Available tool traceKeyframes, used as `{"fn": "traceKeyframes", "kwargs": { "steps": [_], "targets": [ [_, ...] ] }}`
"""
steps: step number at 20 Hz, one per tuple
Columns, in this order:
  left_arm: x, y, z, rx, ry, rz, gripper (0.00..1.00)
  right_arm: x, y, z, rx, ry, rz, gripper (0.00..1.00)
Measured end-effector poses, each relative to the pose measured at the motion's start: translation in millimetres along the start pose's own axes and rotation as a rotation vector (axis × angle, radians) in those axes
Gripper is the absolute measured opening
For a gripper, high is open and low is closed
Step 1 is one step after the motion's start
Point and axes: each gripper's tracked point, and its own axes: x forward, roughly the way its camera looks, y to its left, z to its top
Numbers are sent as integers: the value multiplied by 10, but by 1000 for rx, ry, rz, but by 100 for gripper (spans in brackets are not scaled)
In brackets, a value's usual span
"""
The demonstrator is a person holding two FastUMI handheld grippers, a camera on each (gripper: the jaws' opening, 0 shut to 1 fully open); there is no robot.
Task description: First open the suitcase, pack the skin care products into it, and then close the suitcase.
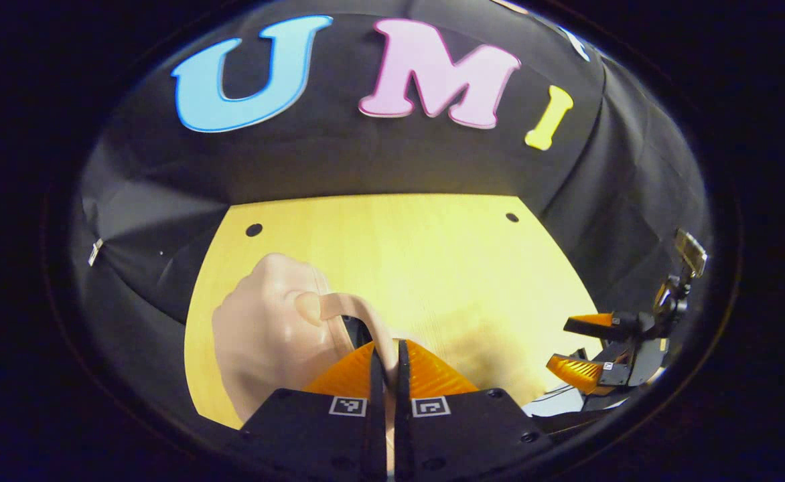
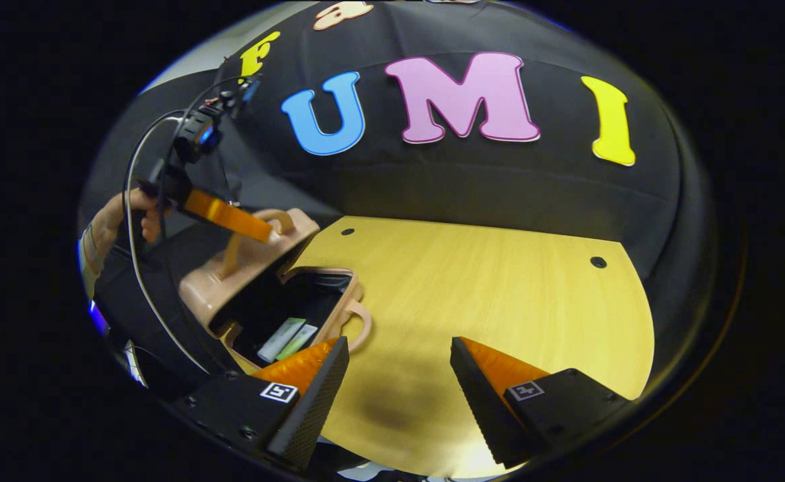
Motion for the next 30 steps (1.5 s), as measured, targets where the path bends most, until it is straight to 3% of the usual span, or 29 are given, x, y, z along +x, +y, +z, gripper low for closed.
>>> {"fn": "traceKeyframes", "kwargs": {
  "steps": [6,11,12,15,17,18,21,24,30],
  "targets": [
    [618,-112,-458,-76,210,-1,12,-282,-305,-45,18,-18,-63,97],
    [579,-3,-451,62,146,131,22,-389,-441,-34,-20,-17,-92,97],
    [521,-38,-325,89,102,159,24,-402,-469,4,-54,-24,-106,97],
    [73,-121,90,173,-73,219,45,-453,-549,283,-138,-78,-167,98],
    [-255,-273,359,151,-190,206,65,-474,-472,585,-152,-148,-169,98],
    [-439,-349,475,121,-251,193,70,-509,-455,787,-160,-193,-173,98],
    [-996,-475,923,46,-474,163,76,-662,-322,1446,-188,-348,-187,98],
    [-1581,-547,1272,42,-645,150,76,-858,-190,1992,-227,-485,-211,97],
    [-2284,-525,1575,42,-856,173,82,-1077,136,2420,-254,-616,-190,96]
  ]
}}
